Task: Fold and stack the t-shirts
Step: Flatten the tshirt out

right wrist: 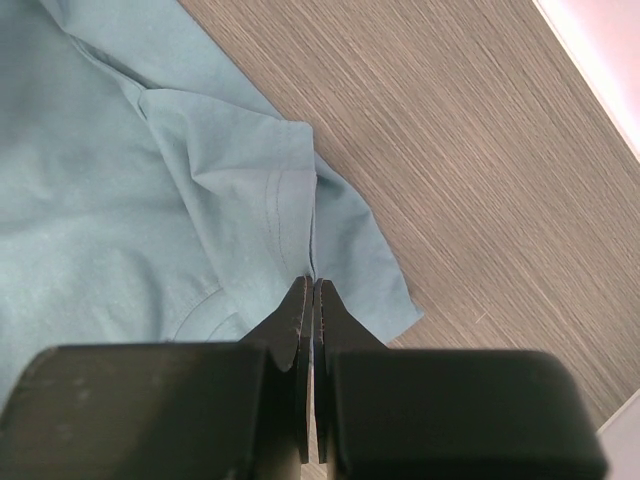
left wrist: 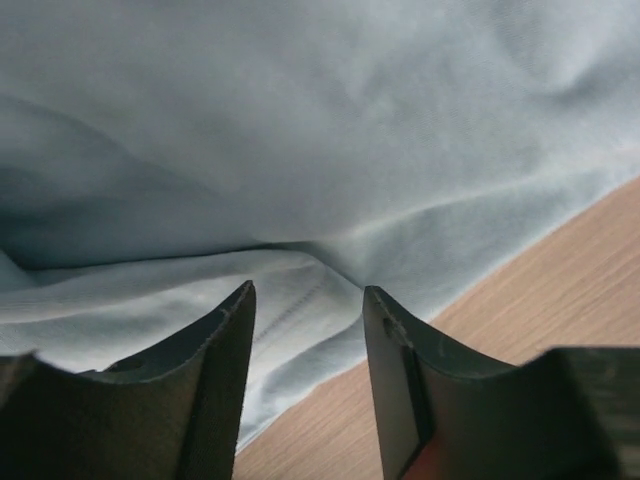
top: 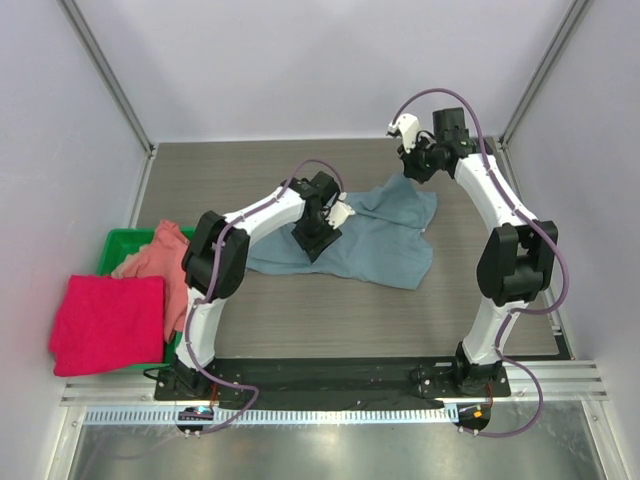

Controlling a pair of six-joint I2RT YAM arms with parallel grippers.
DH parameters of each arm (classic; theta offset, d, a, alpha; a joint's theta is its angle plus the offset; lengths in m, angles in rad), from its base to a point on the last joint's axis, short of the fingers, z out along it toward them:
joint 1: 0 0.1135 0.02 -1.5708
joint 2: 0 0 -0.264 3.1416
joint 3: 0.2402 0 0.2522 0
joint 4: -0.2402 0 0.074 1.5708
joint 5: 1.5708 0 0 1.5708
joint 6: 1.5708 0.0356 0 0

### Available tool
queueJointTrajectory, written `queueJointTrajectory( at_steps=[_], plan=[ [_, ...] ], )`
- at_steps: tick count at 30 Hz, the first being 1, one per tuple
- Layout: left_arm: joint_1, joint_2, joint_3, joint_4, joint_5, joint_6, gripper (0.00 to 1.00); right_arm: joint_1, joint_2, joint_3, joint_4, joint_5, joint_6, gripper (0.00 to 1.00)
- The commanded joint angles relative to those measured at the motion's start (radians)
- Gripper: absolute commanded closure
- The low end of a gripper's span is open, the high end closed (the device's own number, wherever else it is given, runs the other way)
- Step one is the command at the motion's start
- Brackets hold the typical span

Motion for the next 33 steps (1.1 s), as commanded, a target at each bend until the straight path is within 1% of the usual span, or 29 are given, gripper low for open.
queueJointTrajectory(
  at_steps=[1, 4, 8, 10, 11, 12, 13, 17, 20, 21, 24, 25, 26, 28, 31, 32, 33],
  plan=[
    [0.015, -0.005, -0.024, 0.048, -0.009, -0.013, 0.53, 0.003, -0.071, -0.009, 0.016, -0.012, 0.026, 0.99],
    [0.018, -0.008, -0.041, 0.057, 0.000, -0.006, 0.58, 0.003, -0.077, -0.015, 0.018, -0.006, 0.020, 0.99],
    [0.016, -0.008, -0.072, 0.063, 0.008, -0.003, 0.60, 0.003, -0.079, -0.017, 0.018, 0.000, 0.009, 0.99],
    [0.018, -0.010, -0.077, 0.063, 0.008, 0.000, 0.69, 0.003, -0.074, -0.013, 0.018, 0.000, 0.008, 0.99],
    [0.018, -0.010, -0.077, 0.060, 0.005, 0.001, 0.76, 0.003, -0.072, -0.010, 0.018, -0.003, 0.009, 0.99],
    [0.019, -0.013, -0.074, 0.057, 0.005, 0.003, 0.86, 0.003, -0.071, -0.004, 0.018, -0.003, 0.009, 0.99],
    [0.019, -0.015, -0.074, 0.055, 0.002, 0.003, 1.00, 0.003, -0.065, -0.001, 0.018, -0.003, 0.009, 0.99],
    [0.027, -0.030, -0.031, 0.019, -0.009, 0.010, 1.00, 0.003, -0.057, 0.022, 0.019, -0.002, 0.015, 0.99],
    [0.044, -0.059, 0.063, -0.056, -0.050, 0.035, 1.00, 0.003, -0.049, 0.065, 0.032, 0.029, 0.037, 0.99],
    [0.059, -0.079, 0.131, -0.079, -0.061, 0.044, 1.00, 0.003, -0.049, 0.101, 0.038, 0.050, 0.060, 0.99],
    [0.117, -0.116, 0.228, -0.152, -0.095, 0.067, 1.00, 0.003, -0.046, 0.176, 0.052, 0.092, 0.116, 0.99],
    [0.136, -0.145, 0.286, -0.171, -0.101, 0.076, 1.00, 0.001, -0.049, 0.192, 0.062, 0.115, 0.130, 0.99],
    [0.172, -0.157, 0.314, -0.182, -0.107, 0.081, 1.00, 0.003, -0.068, 0.201, 0.068, 0.126, 0.141, 0.99],
    [0.205, -0.206, 0.372, -0.204, -0.118, 0.098, 1.00, 0.001, -0.095, 0.207, 0.081, 0.146, 0.155, 0.99],
    [0.246, -0.272, 0.373, -0.189, -0.155, 0.139, 1.00, 0.003, -0.181, 0.189, 0.084, 0.170, 0.140, 0.99],
    [0.254, -0.324, 0.364, -0.184, -0.164, 0.159, 1.00, 0.003, -0.206, 0.177, 0.081, 0.175, 0.131, 0.99],
    [0.256, -0.350, 0.356, -0.179, -0.170, 0.167, 1.00, 0.003, -0.273, 0.172, 0.058, 0.175, 0.118, 0.99]
  ],
)
